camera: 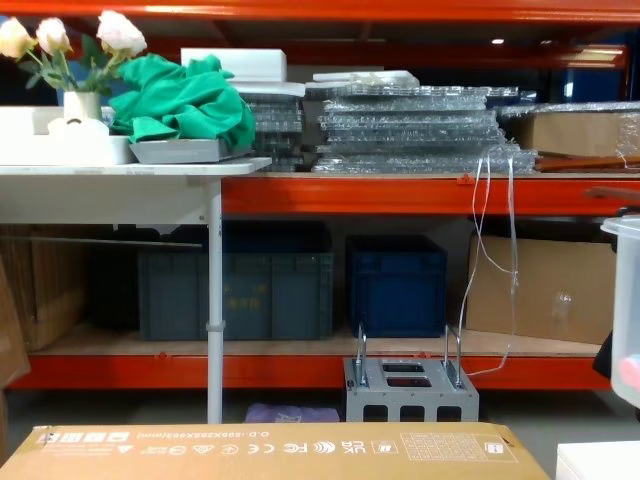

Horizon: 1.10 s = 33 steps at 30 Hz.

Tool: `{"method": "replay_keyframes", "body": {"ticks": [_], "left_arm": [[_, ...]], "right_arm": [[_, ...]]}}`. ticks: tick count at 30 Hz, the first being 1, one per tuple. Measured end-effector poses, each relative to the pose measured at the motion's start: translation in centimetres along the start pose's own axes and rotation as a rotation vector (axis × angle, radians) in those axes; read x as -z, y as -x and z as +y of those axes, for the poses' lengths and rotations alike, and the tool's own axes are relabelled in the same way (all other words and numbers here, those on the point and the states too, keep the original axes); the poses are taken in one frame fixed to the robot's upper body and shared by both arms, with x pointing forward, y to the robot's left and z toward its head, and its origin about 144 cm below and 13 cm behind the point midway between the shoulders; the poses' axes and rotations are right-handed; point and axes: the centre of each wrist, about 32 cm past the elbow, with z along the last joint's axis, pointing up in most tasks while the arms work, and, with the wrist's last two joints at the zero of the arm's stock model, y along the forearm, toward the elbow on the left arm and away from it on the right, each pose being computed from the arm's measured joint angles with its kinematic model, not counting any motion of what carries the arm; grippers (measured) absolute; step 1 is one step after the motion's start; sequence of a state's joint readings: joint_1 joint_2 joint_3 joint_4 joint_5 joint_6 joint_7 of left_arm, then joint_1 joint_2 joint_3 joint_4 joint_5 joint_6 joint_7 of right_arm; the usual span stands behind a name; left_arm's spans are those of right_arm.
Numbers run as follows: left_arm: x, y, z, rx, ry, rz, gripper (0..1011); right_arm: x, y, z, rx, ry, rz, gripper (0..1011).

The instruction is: Use one hand to grasp the basket and place it at the designated location.

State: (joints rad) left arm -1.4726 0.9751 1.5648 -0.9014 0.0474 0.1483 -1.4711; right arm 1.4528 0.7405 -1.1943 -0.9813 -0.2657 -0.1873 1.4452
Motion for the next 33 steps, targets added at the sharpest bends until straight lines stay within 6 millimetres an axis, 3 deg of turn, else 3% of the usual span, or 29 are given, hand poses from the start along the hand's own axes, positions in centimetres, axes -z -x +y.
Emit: {"method": "replay_keyframes", "body": {"ticks": [8,17,33], "left_arm": [[0.0,0.0,0.0,0.0,0.0,0.0,0],[0.0,0.0,0.0,0.0,0.0,0.0,0],[0.0,0.0,0.0,0.0,0.0,0.0,0]], "right_arm": [[3.0,0.6,0.9,-0.027,0.013,0.113,241],[4.7,2.0,2.0,-0.059,0.012,0.183,241],[4.6,4.4,2.0,-0.037,0.012,0.235,241]]}}
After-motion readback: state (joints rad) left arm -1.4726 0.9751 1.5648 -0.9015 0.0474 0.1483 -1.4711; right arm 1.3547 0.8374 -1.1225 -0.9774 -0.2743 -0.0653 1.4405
